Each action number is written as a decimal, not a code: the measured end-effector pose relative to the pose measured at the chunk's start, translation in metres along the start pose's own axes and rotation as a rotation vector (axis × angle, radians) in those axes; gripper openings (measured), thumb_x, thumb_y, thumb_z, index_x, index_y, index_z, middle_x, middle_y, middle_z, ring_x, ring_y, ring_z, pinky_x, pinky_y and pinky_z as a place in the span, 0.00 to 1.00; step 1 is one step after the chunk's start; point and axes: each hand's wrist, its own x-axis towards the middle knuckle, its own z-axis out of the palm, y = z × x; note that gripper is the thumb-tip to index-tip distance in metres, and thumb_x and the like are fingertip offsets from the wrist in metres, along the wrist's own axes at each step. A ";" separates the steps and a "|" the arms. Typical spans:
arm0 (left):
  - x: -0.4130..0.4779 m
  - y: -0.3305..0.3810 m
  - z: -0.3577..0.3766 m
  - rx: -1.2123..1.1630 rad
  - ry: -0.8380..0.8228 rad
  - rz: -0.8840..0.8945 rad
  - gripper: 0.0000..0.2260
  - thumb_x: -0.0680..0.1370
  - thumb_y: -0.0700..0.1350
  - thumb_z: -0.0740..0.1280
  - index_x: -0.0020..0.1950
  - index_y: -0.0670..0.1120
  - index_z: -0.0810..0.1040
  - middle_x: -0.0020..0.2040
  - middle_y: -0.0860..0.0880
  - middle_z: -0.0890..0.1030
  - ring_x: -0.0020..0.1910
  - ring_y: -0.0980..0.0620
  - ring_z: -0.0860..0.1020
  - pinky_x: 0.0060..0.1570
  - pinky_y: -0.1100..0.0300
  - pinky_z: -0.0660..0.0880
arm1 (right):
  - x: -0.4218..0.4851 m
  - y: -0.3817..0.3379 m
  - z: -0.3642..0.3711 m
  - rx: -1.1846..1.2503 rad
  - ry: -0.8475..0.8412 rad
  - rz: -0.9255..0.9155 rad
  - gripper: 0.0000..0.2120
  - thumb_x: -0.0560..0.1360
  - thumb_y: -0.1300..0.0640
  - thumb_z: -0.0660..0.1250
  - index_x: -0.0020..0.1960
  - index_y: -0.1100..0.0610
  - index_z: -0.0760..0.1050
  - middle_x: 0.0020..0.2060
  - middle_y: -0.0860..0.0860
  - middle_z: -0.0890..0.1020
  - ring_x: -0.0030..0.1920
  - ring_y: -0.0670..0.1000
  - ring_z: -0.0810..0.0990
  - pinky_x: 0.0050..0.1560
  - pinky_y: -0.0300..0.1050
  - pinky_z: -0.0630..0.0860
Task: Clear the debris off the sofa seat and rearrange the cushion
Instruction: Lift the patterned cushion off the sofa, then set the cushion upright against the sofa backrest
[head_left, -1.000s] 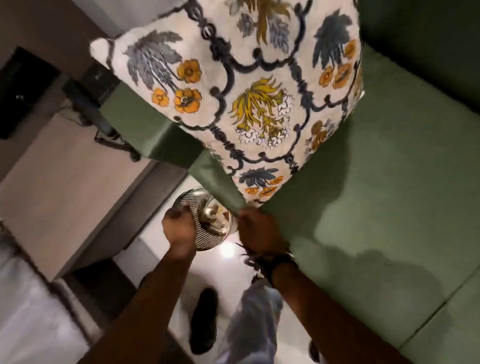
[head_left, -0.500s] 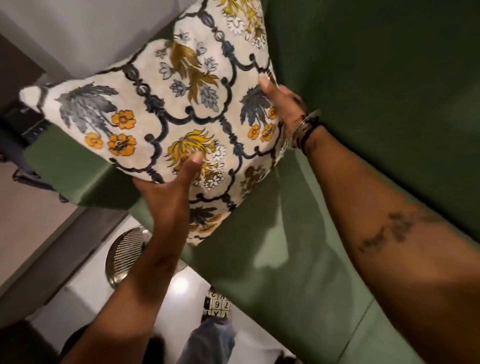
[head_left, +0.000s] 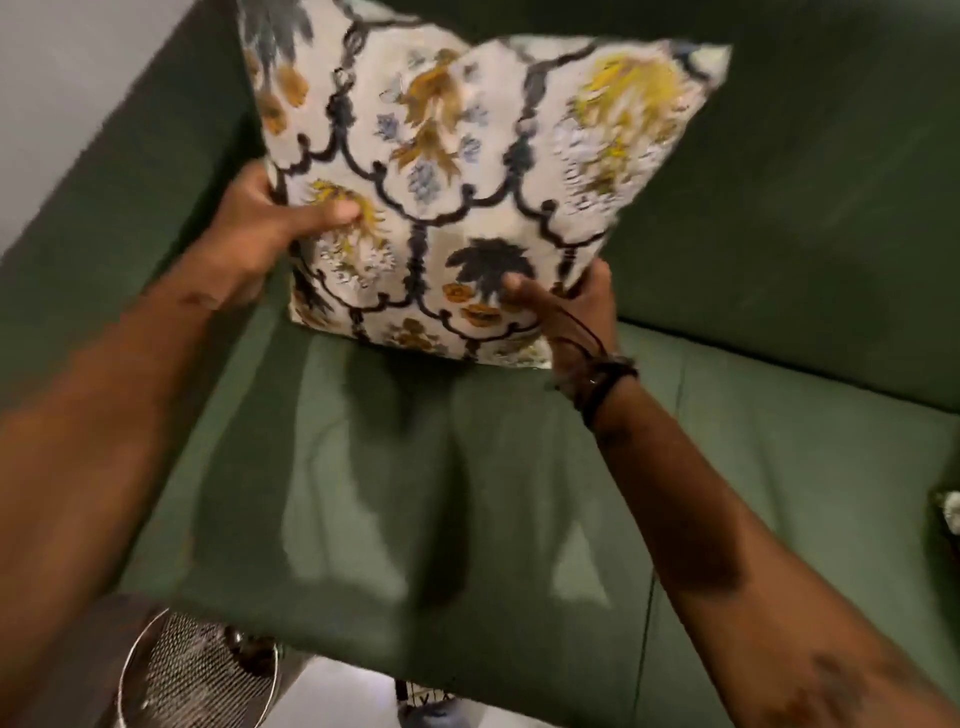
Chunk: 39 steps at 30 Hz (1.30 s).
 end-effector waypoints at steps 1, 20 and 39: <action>0.003 -0.001 0.007 0.022 0.003 0.002 0.27 0.69 0.40 0.77 0.67 0.38 0.75 0.59 0.48 0.84 0.57 0.53 0.83 0.64 0.52 0.78 | 0.005 0.003 -0.004 -0.033 0.012 0.020 0.28 0.67 0.71 0.76 0.62 0.71 0.68 0.55 0.64 0.82 0.54 0.54 0.83 0.53 0.50 0.83; -0.230 0.034 0.672 0.176 -0.778 -0.028 0.54 0.56 0.66 0.75 0.78 0.50 0.58 0.78 0.49 0.63 0.76 0.55 0.63 0.71 0.63 0.61 | -0.264 0.050 -0.572 -0.561 1.495 0.378 0.60 0.55 0.34 0.78 0.73 0.67 0.59 0.68 0.66 0.68 0.70 0.62 0.65 0.72 0.49 0.60; -0.183 0.041 0.630 0.064 -0.075 -0.018 0.46 0.56 0.52 0.83 0.70 0.49 0.66 0.63 0.53 0.79 0.57 0.63 0.80 0.58 0.64 0.78 | -0.079 -0.011 -0.638 -0.200 0.350 -0.063 0.42 0.60 0.66 0.81 0.69 0.58 0.65 0.63 0.53 0.78 0.58 0.42 0.80 0.54 0.27 0.76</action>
